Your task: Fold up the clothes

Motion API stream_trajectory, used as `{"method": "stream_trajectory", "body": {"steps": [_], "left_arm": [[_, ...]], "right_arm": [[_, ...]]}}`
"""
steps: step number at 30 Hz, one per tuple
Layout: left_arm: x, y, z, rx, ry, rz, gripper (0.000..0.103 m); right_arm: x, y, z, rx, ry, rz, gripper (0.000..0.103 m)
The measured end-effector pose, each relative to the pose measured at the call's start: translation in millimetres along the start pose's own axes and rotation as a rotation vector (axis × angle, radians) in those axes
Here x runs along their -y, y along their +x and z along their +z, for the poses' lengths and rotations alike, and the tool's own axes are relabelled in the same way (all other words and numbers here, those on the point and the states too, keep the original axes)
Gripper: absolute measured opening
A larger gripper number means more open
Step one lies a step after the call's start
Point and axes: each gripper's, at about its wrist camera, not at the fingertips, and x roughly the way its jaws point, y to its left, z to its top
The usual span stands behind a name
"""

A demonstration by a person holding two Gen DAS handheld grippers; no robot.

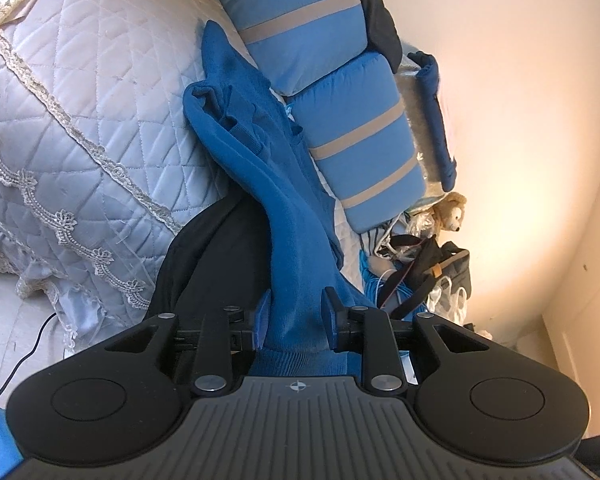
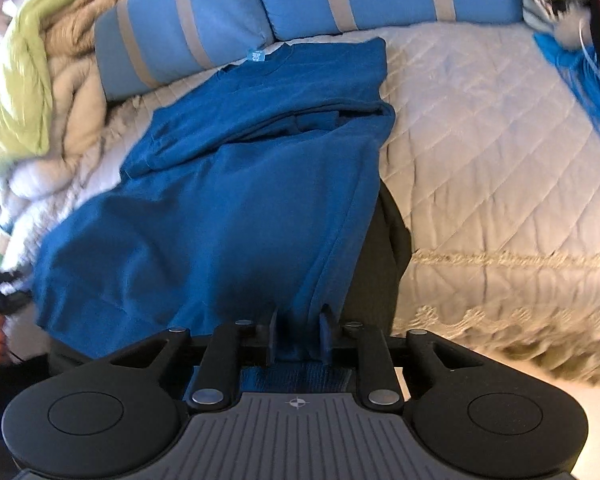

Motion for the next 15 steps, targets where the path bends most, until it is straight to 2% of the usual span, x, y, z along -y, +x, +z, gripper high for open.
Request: {"method": "stream_trajectory", "body": {"steps": [1, 3, 7, 10, 15], "left_arm": [[-0.1, -0.3, -0.1, 0.001, -0.001, -0.001, 0.027], [0.1, -1.9, -0.3, 0.003, -0.001, -0.002, 0.027], [-0.9, -5.7, -0.5, 0.014, -0.005, 0.000, 0.027], [-2.3, -7.8, -0.1, 0.023, -0.015, 0.002, 0.027], [-1.3, -8.3, -0.6, 0.027, -0.020, 0.003, 0.032]], "right_arm": [[0.1, -2.2, -0.2, 0.010, -0.004, -0.005, 0.012], [7.4, -7.7, 0.2, 0.030, 0.023, 0.012, 0.008], [45.1, -20.5, 0.1, 0.068, 0.189, 0.080, 0.007], [67.7, -23.5, -5.9, 0.088, 0.291, 0.092, 0.007], [85.5, -25.1, -10.9, 0.125, 0.374, 0.101, 0.006]]}}
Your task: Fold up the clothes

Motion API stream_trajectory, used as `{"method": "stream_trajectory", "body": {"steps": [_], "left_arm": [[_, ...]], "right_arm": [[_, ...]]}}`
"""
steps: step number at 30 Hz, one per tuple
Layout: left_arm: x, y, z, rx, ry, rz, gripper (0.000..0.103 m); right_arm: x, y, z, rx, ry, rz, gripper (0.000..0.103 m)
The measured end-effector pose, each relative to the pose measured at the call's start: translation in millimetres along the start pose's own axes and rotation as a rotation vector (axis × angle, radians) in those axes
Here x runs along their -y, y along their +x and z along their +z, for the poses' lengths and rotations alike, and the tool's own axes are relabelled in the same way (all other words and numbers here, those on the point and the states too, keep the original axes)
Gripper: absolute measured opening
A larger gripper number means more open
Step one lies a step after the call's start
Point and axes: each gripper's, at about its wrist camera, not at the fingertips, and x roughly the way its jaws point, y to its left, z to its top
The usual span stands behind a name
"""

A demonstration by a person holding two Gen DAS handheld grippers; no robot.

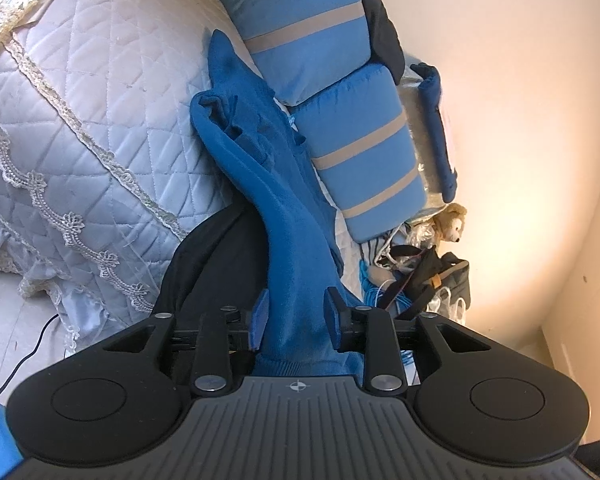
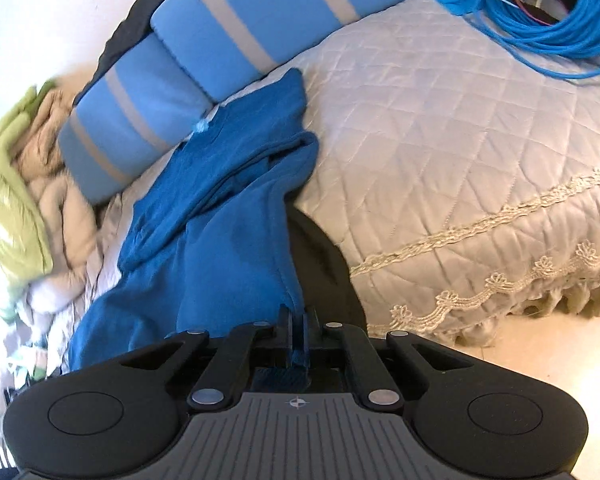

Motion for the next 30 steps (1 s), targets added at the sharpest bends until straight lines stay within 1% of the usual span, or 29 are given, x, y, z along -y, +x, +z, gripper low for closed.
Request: {"method": "stream_trajectory", "body": {"steps": [4, 7, 10, 15, 20, 21, 22, 24, 26, 28, 30], "left_arm": [[1.0, -0.2, -0.6, 0.002, -0.002, 0.001, 0.039], [0.0, 2.1, -2.4, -0.002, -0.009, -0.002, 0.040], [-1.2, 6.2, -5.6, -0.013, -0.016, -0.010, 0.040], [-2.7, 16.0, -13.7, -0.034, -0.027, -0.024, 0.040], [-1.1, 28.2, -22.8, -0.056, -0.035, -0.036, 0.037], [0.9, 28.6, -24.1, -0.048, -0.033, -0.034, 0.032], [3.7, 28.7, -24.9, -0.047, -0.033, -0.033, 0.009], [9.6, 28.7, -26.4, -0.045, -0.031, -0.032, 0.008], [19.3, 24.6, -26.6, -0.031, 0.003, -0.035, 0.007], [26.2, 16.3, -25.2, 0.001, -0.002, -0.052, 0.006], [30.7, 5.6, -22.2, 0.043, -0.053, -0.075, 0.006]], "right_arm": [[11.5, -3.5, 10.3, 0.034, 0.020, -0.007, 0.006], [26.6, 0.2, 19.3, 0.032, 0.036, -0.006, 0.006], [41.5, 9.2, 24.1, 0.019, 0.059, 0.006, 0.006], [48.5, 26.6, 23.4, -0.011, 0.065, 0.017, 0.007], [48.8, 24.3, 22.0, -0.009, 0.070, 0.029, 0.007], [48.5, 22.1, 21.6, -0.006, 0.069, 0.033, 0.007], [48.1, 19.9, 21.2, -0.002, 0.068, 0.036, 0.007], [47.1, 13.6, 20.2, 0.010, 0.068, 0.048, 0.007], [45.8, 7.0, 19.1, 0.026, 0.068, 0.074, 0.007], [46.6, -3.3, 18.2, 0.053, 0.080, 0.140, 0.007], [49.9, -15.1, 16.9, 0.083, 0.100, 0.275, 0.007]]}}
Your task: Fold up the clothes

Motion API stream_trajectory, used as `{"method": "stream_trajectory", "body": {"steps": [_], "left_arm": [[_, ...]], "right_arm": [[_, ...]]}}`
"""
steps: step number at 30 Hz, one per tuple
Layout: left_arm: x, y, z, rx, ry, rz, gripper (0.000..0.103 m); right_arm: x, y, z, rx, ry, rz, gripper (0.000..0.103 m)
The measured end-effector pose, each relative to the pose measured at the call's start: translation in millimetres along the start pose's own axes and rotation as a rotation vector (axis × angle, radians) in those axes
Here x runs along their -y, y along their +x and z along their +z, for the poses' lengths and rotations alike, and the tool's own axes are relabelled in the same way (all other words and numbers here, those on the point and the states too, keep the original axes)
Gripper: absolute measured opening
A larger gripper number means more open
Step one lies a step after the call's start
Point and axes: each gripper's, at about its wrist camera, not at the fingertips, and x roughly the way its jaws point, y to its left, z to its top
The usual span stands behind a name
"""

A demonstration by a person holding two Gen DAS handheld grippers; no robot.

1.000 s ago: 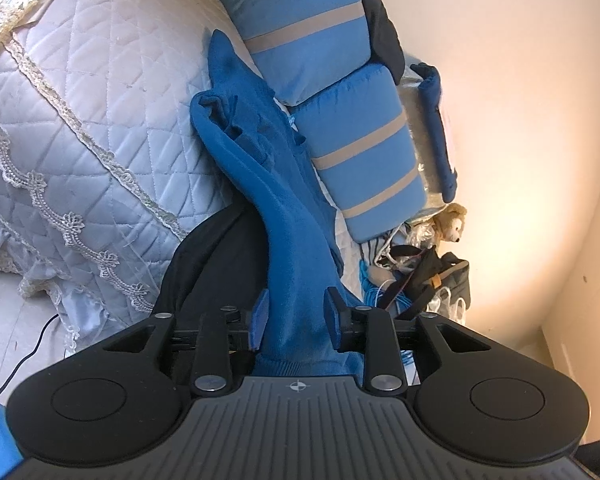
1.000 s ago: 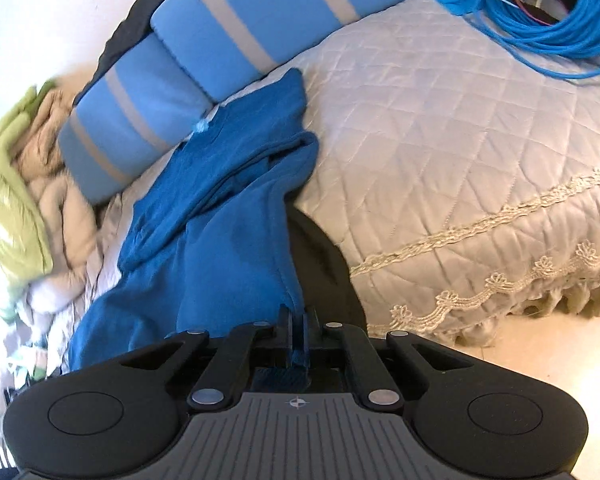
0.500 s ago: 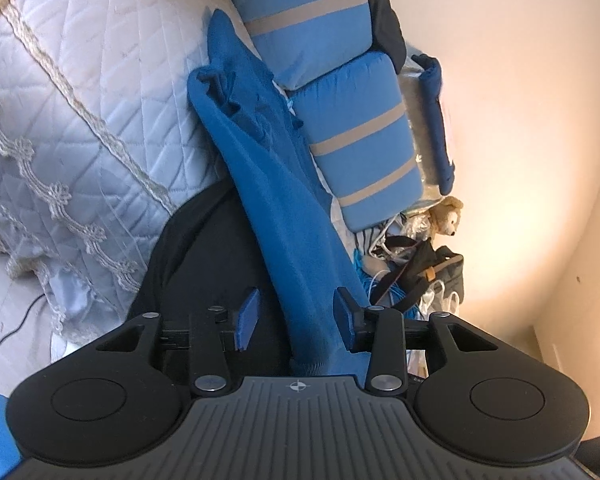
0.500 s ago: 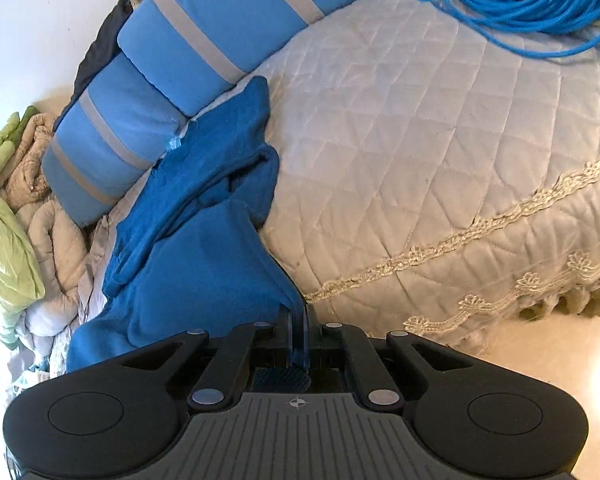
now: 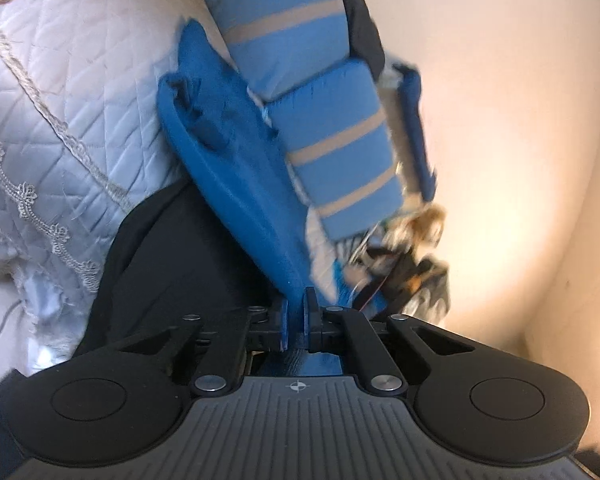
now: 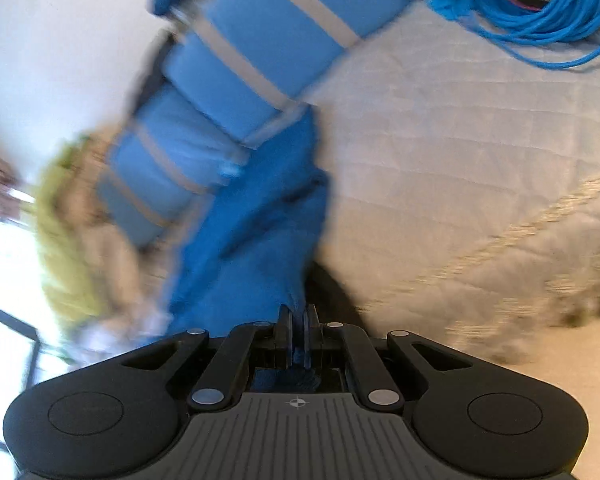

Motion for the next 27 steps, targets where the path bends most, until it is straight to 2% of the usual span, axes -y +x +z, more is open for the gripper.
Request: {"method": "stream_trajectory", "body": {"steps": [1, 4, 8, 16, 20, 27], "left_arm": [[2.5, -4.5, 1.5, 0.018, -0.027, -0.011, 0.006], [13.9, -16.1, 4.6, 0.076, -0.079, -0.044, 0.006], [38.1, -36.3, 8.4, 0.140, -0.060, -0.082, 0.006], [84.1, -64.8, 7.9, 0.199, 0.058, -0.118, 0.006], [92.2, -60.7, 10.9, 0.198, 0.107, -0.072, 0.006], [80.6, -24.7, 40.2, 0.190, 0.117, 0.025, 0.006]], "right_arm": [[-0.1, -5.9, -0.6, 0.012, 0.011, 0.075, 0.007], [-2.3, -15.3, -5.0, 0.046, 0.072, 0.214, 0.007], [-6.4, -18.1, -5.1, 0.083, 0.130, 0.307, 0.007], [-24.9, -39.0, 1.0, 0.123, 0.099, 0.442, 0.007], [-33.5, -49.8, 2.0, 0.149, 0.072, 0.471, 0.007], [-34.9, -14.2, 26.1, 0.125, 0.083, 0.410, 0.007]]}}
